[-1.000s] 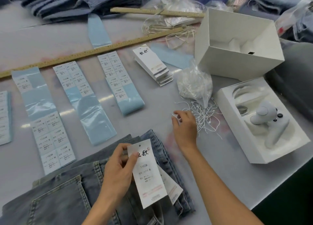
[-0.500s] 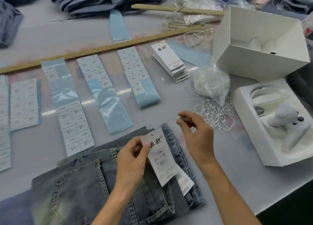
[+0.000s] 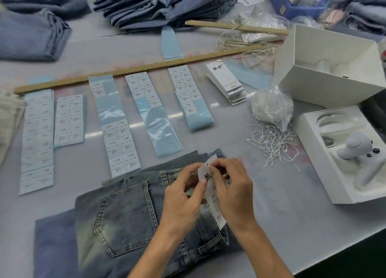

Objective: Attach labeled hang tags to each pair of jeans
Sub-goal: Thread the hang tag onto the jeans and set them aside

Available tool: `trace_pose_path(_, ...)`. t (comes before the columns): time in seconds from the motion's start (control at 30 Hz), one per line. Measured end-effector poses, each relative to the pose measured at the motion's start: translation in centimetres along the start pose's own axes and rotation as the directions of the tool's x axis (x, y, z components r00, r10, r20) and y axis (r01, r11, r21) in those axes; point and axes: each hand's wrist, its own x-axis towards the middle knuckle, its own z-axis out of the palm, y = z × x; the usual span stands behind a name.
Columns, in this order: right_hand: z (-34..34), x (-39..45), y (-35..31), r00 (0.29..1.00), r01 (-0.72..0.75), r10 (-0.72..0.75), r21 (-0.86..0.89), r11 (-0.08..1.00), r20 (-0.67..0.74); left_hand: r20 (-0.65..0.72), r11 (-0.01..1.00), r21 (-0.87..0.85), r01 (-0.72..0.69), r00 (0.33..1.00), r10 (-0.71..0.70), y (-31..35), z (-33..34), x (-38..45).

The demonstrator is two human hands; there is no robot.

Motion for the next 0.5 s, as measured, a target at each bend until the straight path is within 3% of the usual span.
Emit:
trace_pose_path(0.23, -0.1, -0.6, -1.5, 1.000, -0.024, 0.023, 0.012, 1.000, 0.018, 0.082, 0.997, -0.060, -0.040, 0.996, 0.045, 0.8, -1.3, -1.1)
trace_pose_path(0.33, -0.2, -0.9, -1.9, 0.995, -0.075, 0.067, 0.112, 0.991, 0.076, 0.018, 0.987, -0.157, -0.025, 0.999, 0.029, 1.1, -2.2, -0.9)
trace_pose_path(0.5, 0.4, -2.1, -2.7, 0.988, -0.131, 0.109, 0.224, 0.966, 0.108, -0.057, 0.983, -0.179, 0.032, 0.997, -0.043, 1.0, -2.5, -0.7)
